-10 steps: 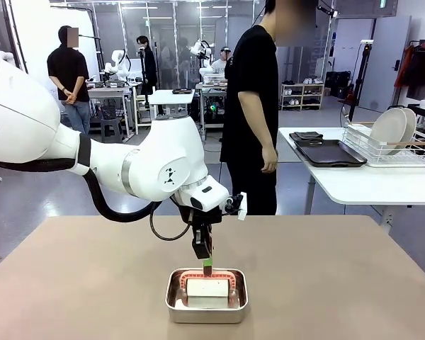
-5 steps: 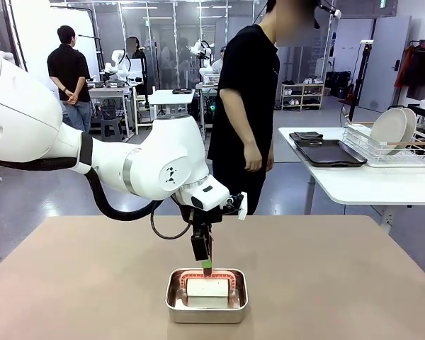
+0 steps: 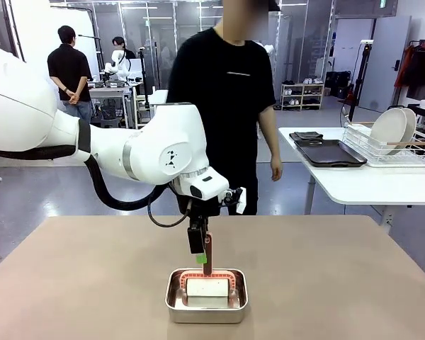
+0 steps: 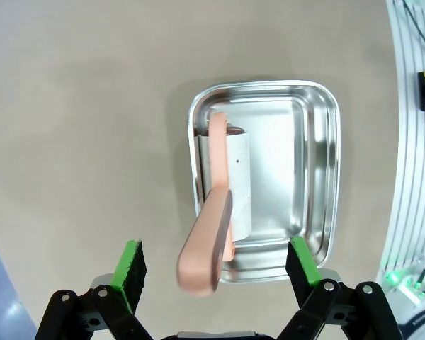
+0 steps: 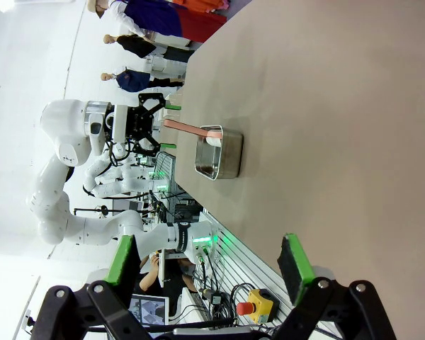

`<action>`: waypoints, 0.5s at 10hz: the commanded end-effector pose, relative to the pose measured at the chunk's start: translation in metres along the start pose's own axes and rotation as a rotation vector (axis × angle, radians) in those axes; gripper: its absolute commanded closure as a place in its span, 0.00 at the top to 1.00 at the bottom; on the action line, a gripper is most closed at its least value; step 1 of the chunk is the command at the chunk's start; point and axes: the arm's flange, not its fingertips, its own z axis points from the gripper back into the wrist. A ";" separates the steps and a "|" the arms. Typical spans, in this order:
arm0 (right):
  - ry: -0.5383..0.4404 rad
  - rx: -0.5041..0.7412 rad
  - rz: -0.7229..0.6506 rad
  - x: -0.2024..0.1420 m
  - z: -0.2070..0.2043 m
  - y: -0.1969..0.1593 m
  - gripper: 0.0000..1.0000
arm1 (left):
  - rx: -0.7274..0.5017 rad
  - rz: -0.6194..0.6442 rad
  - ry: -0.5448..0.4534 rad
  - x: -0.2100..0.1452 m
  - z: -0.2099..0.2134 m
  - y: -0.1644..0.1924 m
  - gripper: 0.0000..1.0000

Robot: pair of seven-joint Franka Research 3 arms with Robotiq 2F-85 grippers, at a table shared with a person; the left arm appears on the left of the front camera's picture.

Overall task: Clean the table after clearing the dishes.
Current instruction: Place the Lint Roller back on top of the Airtight Container.

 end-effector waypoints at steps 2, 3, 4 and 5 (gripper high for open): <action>-0.009 -0.003 0.003 0.000 0.000 0.001 1.00 | -0.009 0.056 -0.009 -0.007 0.018 -0.003 1.00; -0.009 -0.003 0.003 0.000 0.000 0.001 1.00 | -0.016 0.069 -0.025 -0.009 0.021 -0.003 1.00; -0.009 -0.003 0.003 0.000 0.000 0.001 1.00 | -0.016 0.072 -0.025 -0.010 0.021 -0.003 1.00; -0.009 -0.003 0.003 0.000 0.000 0.001 1.00 | -0.022 0.071 -0.023 -0.012 0.021 -0.003 1.00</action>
